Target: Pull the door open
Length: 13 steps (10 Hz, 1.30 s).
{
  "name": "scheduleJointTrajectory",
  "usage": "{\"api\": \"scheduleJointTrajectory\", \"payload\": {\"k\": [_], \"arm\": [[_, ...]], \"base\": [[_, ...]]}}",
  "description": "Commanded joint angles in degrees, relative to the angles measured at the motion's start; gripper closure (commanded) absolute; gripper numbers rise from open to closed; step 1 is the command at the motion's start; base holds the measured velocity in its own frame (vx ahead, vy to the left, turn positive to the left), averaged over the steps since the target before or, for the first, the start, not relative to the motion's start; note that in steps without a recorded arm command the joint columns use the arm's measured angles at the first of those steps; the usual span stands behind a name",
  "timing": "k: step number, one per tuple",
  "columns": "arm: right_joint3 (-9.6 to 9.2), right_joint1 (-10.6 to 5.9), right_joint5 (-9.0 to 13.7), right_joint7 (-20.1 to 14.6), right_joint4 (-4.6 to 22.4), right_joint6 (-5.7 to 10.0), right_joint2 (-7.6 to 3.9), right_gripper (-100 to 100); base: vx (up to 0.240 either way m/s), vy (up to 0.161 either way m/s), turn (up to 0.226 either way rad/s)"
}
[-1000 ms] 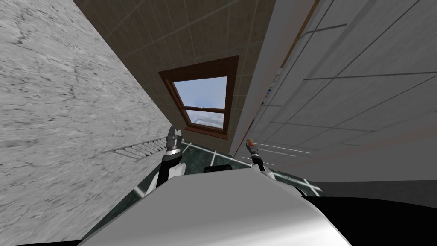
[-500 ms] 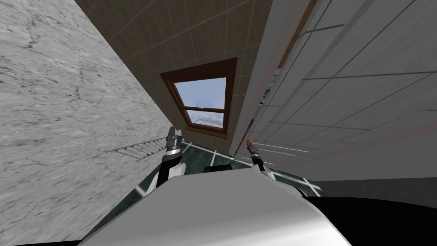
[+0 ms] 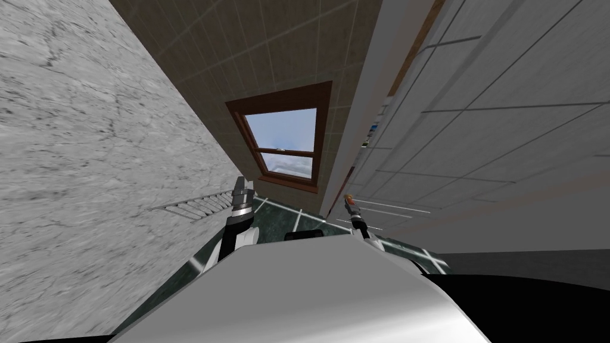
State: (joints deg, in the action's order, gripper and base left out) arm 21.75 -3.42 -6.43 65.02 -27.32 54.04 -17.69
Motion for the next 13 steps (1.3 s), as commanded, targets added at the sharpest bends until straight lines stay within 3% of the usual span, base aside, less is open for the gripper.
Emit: {"api": "scheduleJointTrajectory", "payload": {"k": [1, 13], "arm": [[-0.28, -0.09, 0.41, -2.86, 0.00, 0.07, 0.05, 100], [-2.07, -0.27, 3.22, -19.24, -0.43, -0.34, 0.14, 100]], "base": [[-0.022, -0.012, 0.025], [-0.024, -0.012, 0.022]]}}
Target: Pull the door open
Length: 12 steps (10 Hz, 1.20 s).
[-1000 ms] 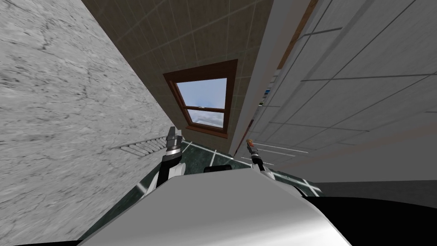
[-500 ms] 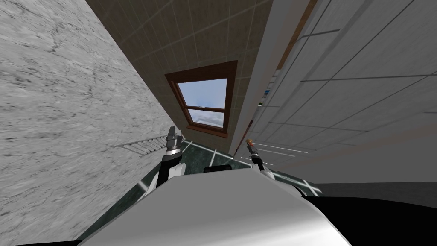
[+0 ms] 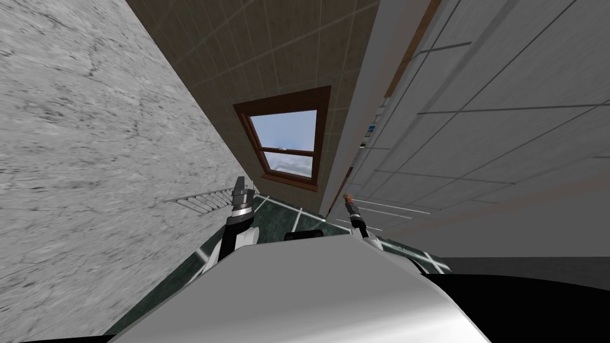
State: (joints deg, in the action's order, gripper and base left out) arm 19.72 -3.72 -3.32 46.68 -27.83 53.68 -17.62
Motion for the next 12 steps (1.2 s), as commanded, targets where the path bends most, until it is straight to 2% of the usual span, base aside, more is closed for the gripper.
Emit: {"api": "scheduleJointTrajectory", "payload": {"k": [1, 2, 6, 7, 11, 12], "arm": [[-0.36, -0.01, 0.60, -2.86, 0.00, -0.06, 0.08, 100], [-0.36, -0.01, 0.60, -3.22, 0.00, -0.06, 0.08, 100], [-1.30, -0.10, 2.08, -9.79, -0.23, -0.27, 0.13, 100], [-1.30, -0.10, 2.08, -10.18, -0.23, -0.27, 0.13, 100], [-2.38, -0.21, 3.77, -16.79, -0.49, -0.52, 0.18, 100], [-2.38, -0.21, 3.77, -17.25, -0.49, -0.52, 0.18, 100]], "base": [[-0.029, -0.012, 0.028], [-0.022, -0.011, 0.018], [-0.032, -0.015, 0.030], [-0.023, -0.013, 0.016], [-0.037, -0.015, 0.034], [-0.026, -0.014, 0.017]]}}
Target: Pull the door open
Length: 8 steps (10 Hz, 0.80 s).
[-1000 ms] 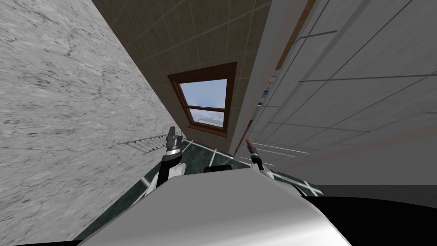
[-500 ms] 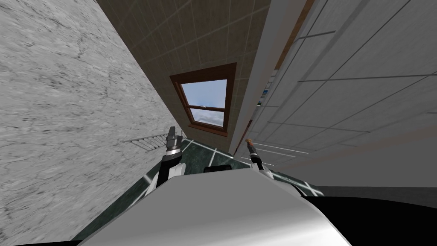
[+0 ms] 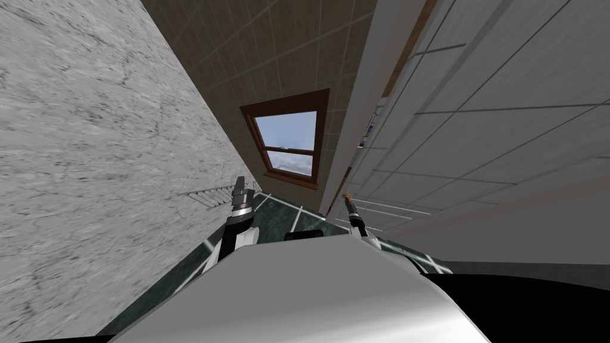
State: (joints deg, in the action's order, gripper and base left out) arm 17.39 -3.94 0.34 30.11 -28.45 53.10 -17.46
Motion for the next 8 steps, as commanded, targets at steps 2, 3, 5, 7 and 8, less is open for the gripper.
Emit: {"api": "scheduleJointTrajectory", "payload": {"k": [2, 3, 5, 7, 8], "arm": [[-0.41, -0.03, 0.69, -3.05, 0.04, -0.02, 0.05, 100], [-0.78, -0.06, 1.26, -5.33, -0.05, -0.10, 0.06, 100], [-1.18, -0.10, 1.89, -7.79, -0.15, -0.20, 0.08, 100], [-1.58, -0.15, 2.52, -10.17, -0.24, -0.29, 0.10, 100], [-1.99, -0.19, 3.16, -12.31, -0.34, -0.38, 0.12, 100]], "base": [[-0.029, -0.015, 0.026], [-0.029, -0.011, 0.030], [-0.045, -0.022, 0.038], [-0.032, -0.014, 0.027], [-0.029, -0.016, 0.026]]}}
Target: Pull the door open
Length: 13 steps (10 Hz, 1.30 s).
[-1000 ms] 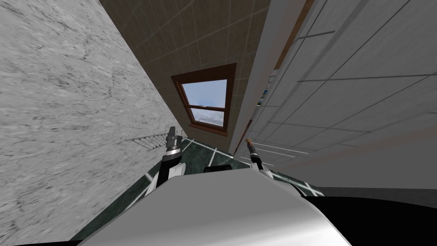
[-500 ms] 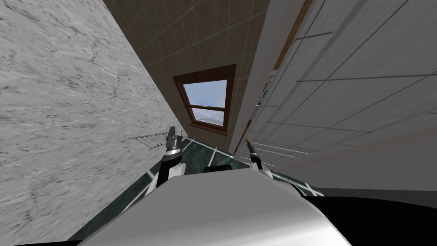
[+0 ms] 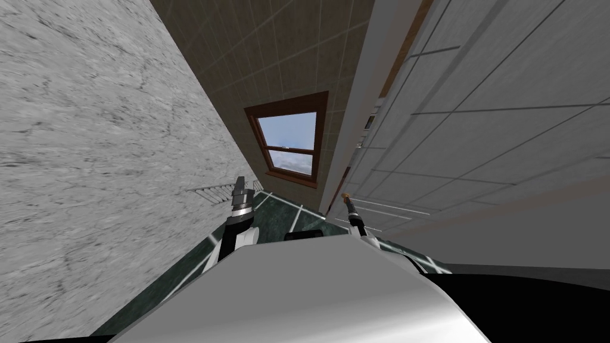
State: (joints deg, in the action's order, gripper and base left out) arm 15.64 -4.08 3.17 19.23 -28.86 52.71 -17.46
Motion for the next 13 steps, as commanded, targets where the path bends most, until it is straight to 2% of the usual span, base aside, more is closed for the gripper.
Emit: {"api": "scheduleJointTrajectory", "payload": {"k": [1, 5, 6, 7, 8, 9, 10, 11, 13], "arm": [[-0.25, -0.04, 0.33, -1.67, 0.07, 0.01, 0.12, 100], [-1.49, -0.17, 2.28, -8.30, -0.23, -0.27, 0.19, 100], [-1.49, -0.17, 2.28, -8.81, -0.23, -0.27, 0.19, 100], [-1.92, -0.21, 2.95, -11.00, -0.34, -0.37, 0.21, 100], [-1.92, -0.21, 2.95, -11.19, -0.34, -0.37, 0.21, 100], [-2.35, -0.25, 3.63, -13.41, -0.44, -0.47, 0.23, 100], [-2.35, -0.25, 3.63, -13.58, -0.44, -0.47, 0.23, 100], [-2.78, -0.30, 4.30, -15.87, -0.54, -0.57, 0.25, 100], [-3.22, -0.34, 4.99, -18.35, -0.65, -0.67, 0.27, 100]], "base": [[-0.028, -0.013, 0.023], [-0.044, -0.022, 0.039], [-0.033, -0.013, 0.019], [-0.036, -0.009, 0.023], [-0.033, -0.009, 0.019], [-0.041, -0.017, 0.035], [-0.034, -0.012, 0.028], [-0.036, -0.011, 0.038], [-0.055, -0.026, 0.042]]}}
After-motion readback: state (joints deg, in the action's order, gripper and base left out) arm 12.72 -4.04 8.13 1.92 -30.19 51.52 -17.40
